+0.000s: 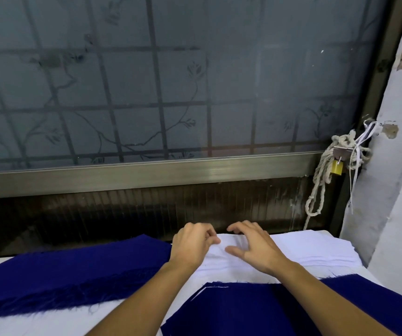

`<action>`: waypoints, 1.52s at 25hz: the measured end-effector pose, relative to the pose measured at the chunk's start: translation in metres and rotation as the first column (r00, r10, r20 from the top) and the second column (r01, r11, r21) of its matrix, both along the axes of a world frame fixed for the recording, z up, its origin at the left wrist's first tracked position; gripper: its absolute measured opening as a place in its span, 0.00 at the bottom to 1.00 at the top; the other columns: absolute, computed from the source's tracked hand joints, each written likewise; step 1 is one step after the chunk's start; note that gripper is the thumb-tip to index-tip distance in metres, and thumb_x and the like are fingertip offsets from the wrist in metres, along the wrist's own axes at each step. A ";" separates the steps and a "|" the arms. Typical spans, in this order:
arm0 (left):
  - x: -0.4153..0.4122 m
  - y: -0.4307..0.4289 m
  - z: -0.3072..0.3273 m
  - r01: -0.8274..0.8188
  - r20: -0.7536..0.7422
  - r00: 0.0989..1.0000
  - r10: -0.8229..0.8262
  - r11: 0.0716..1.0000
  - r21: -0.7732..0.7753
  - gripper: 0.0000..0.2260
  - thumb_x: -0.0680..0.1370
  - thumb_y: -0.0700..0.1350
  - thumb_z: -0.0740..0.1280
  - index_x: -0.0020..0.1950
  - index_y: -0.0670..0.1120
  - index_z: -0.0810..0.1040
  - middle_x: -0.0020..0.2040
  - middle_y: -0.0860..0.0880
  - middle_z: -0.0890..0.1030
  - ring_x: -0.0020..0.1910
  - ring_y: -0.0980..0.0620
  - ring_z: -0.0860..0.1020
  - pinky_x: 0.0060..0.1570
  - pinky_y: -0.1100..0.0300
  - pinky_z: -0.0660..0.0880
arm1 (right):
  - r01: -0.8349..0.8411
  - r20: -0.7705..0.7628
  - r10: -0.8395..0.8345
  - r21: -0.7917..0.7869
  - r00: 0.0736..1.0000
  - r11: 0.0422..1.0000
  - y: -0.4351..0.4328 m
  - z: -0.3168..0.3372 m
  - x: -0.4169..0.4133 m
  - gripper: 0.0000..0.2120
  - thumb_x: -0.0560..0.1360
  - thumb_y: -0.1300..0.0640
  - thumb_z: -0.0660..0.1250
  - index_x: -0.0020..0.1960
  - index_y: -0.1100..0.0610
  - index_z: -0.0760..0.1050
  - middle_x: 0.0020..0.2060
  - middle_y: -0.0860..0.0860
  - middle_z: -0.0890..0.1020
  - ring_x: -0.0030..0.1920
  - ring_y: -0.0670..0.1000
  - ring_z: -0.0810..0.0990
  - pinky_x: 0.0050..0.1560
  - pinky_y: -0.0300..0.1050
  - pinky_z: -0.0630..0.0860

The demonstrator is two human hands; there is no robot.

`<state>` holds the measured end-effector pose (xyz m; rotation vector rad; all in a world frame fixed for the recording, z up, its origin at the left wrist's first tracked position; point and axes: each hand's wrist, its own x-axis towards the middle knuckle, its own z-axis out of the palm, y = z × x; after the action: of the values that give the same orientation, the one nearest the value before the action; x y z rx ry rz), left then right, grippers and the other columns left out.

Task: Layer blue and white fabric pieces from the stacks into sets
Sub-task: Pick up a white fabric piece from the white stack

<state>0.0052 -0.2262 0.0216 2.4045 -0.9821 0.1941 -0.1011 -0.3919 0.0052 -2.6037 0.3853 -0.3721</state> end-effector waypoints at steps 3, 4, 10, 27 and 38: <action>0.001 0.003 -0.004 -0.025 0.076 0.997 0.023 0.999 0.028 0.09 0.79 0.59 0.69 0.49 0.54 0.79 0.42 0.57 0.80 0.41 0.57 0.78 0.40 0.60 0.78 | -0.071 0.018 0.075 -0.148 0.997 0.986 0.008 -0.002 -0.001 0.21 0.74 0.35 0.68 0.63 0.40 0.72 0.60 0.38 0.74 0.60 0.42 0.71 0.62 0.41 0.71; 0.000 0.002 -0.004 -0.015 0.115 0.993 0.012 0.999 0.029 0.09 0.80 0.59 0.68 0.48 0.54 0.77 0.43 0.57 0.79 0.42 0.57 0.77 0.39 0.61 0.77 | -0.069 0.036 0.077 -0.199 0.996 0.978 0.009 -0.002 0.000 0.19 0.75 0.37 0.68 0.64 0.41 0.72 0.61 0.38 0.74 0.59 0.42 0.72 0.61 0.39 0.70; -0.001 -0.004 0.012 0.004 0.096 0.995 -0.001 1.000 -0.028 0.11 0.83 0.61 0.60 0.48 0.55 0.68 0.46 0.56 0.76 0.42 0.56 0.77 0.35 0.63 0.75 | 0.110 0.153 -0.058 -0.364 0.987 0.925 0.010 0.012 0.001 0.10 0.82 0.49 0.63 0.62 0.47 0.71 0.60 0.45 0.78 0.56 0.45 0.75 0.56 0.35 0.71; -0.020 0.030 0.073 -0.010 -0.549 0.747 -0.376 0.819 -0.574 0.24 0.72 0.33 0.75 0.59 0.57 0.78 0.58 0.46 0.81 0.53 0.45 0.82 0.43 0.55 0.83 | -0.063 0.029 0.056 0.516 0.998 0.854 0.038 0.062 -0.018 0.22 0.78 0.41 0.67 0.71 0.43 0.70 0.64 0.46 0.75 0.66 0.49 0.74 0.66 0.52 0.74; -0.036 0.143 0.145 0.015 -0.145 0.982 -0.119 0.821 -0.571 0.04 0.78 0.45 0.71 0.47 0.50 0.86 0.44 0.56 0.86 0.48 0.57 0.83 0.49 0.60 0.76 | -0.228 0.100 0.206 0.318 0.973 0.920 0.083 0.110 -0.053 0.11 0.77 0.51 0.73 0.39 0.55 0.81 0.35 0.53 0.79 0.37 0.47 0.74 0.41 0.42 0.71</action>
<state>-0.0310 -0.0831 0.1661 1.7985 -0.7862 0.2112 -0.1536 -0.3090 0.1149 -2.2716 0.1189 -0.2866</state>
